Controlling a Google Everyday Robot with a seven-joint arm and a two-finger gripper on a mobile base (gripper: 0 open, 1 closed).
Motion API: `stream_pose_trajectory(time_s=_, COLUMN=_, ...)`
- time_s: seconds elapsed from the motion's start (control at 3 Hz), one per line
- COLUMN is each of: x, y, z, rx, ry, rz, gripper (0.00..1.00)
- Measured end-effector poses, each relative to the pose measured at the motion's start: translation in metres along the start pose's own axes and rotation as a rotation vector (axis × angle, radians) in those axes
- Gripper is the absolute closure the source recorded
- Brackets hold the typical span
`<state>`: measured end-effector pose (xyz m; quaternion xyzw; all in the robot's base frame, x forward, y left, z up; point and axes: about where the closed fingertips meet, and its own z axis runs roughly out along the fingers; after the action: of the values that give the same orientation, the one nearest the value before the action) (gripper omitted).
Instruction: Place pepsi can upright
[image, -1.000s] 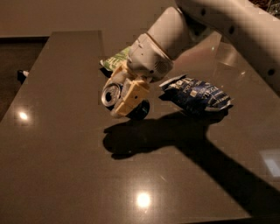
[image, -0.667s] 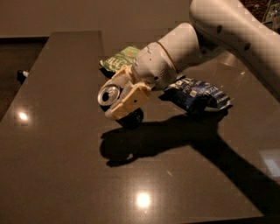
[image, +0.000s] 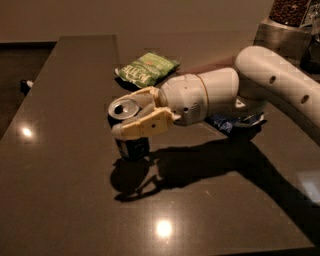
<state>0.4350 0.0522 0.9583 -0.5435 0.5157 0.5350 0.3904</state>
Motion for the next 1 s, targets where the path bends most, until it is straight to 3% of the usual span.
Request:
stream_pose_trajectory(time_s=0.67, x=0.019, y=0.001, z=-0.009, rx=0.116, ry=-0.133, rz=0.017, gripper=1.00)
stream_pose_trajectory(time_s=1.0, x=0.028, y=-0.002, z=-0.011, rx=0.168, ry=-0.163, rz=-0.007, gripper=0.87)
